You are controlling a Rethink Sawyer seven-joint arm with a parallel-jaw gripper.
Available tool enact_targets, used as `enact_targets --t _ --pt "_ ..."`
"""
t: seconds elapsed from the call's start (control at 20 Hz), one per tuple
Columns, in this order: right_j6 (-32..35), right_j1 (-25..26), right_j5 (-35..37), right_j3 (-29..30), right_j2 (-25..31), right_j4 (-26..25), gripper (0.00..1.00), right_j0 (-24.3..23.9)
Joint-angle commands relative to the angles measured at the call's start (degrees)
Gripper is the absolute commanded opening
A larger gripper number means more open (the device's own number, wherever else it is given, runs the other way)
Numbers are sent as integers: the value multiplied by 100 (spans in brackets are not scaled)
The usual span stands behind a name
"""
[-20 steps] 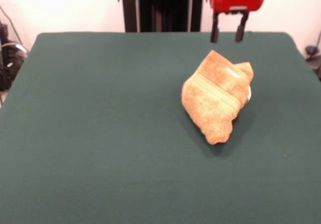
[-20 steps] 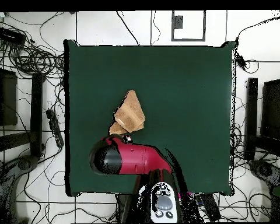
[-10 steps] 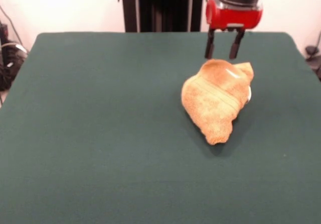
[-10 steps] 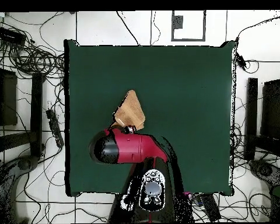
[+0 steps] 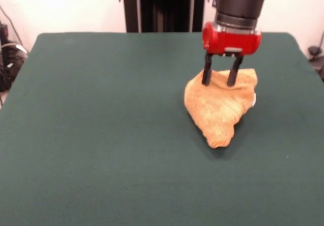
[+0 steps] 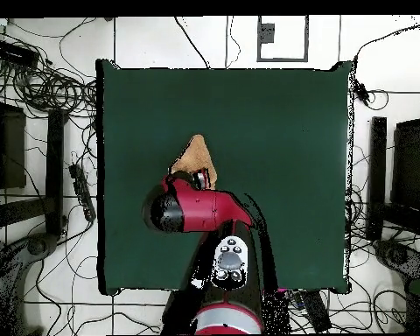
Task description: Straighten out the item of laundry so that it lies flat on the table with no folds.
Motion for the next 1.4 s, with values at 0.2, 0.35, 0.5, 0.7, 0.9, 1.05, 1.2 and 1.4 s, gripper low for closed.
enact_targets --t 0.2,0.35,0.5,0.7,0.9,1.05,1.2,1.4 --pt "1122 1117 -1245 -999 -328 421 100 419" --pt "1081 1439 -1442 -1132 -447 564 100 495" --pt "1026 1734 -1005 -1338 -174 697 100 315" --pt "974 1777 -175 -1411 192 864 100 87" --pt "1156 1268 323 -1060 324 1071 100 109" --pt "1291 840 339 -708 319 1160 100 172" --pt "1311 610 421 -572 270 1194 100 233" --pt "1296 374 307 -350 197 1121 100 289"
